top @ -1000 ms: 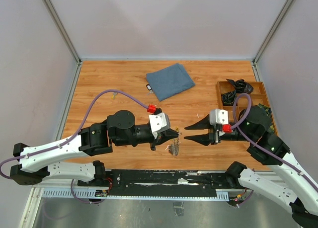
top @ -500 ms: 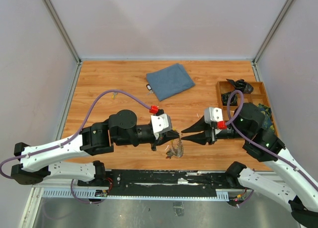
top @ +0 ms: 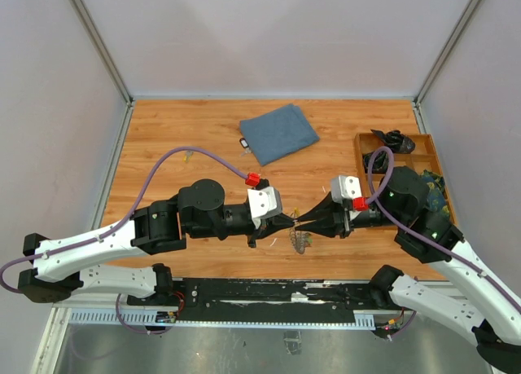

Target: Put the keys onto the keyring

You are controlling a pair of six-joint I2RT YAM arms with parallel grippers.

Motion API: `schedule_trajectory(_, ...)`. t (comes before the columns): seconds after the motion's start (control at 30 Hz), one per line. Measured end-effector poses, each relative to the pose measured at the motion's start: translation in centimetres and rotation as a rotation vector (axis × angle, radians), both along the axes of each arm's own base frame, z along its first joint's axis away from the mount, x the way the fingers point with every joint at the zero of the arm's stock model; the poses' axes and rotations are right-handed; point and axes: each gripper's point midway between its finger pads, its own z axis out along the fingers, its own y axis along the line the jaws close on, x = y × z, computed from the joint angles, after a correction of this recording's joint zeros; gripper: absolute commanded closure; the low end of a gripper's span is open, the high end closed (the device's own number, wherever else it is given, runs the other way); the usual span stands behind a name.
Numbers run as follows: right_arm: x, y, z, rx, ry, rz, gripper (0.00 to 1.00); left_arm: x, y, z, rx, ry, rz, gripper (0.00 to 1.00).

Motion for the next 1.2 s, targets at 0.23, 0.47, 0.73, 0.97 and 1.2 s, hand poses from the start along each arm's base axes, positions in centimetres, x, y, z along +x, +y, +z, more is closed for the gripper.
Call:
schedule_trajectory(0.23, 0.0, 0.3, -0.4, -0.012, 0.014, 0.013, 0.88, -0.1, 0.0, -0.3, 0.012, 0.004, -0.005, 0.99)
schedule_trajectory(0.47, 0.0, 0.4, -0.5, -0.016, 0.017, 0.017, 1.0, -0.3, 0.1, -0.4, 0.02, 0.005, -0.015, 0.96)
schedule_trajectory(0.73, -0.2, 0.4, -0.4, 0.021, -0.057, 0.012, 1.0, -0.3, 0.3, 0.2, 0.0, 0.004, -0.013, 0.72)
schedule_trajectory(0.97, -0.3, 0.1, -0.5, 0.132, -0.207, 0.0, 1.0, -0.9, 1.5, 3.9, -0.162, 0.0, -0.011, 0.69)
schedule_trajectory(1.2, -0.4, -0.2, 1.5, 0.274, -0.399, -0.009, 1.0, -1.3, 2.6, 6.1, -0.27, 0.015, -0.01, 0.69)
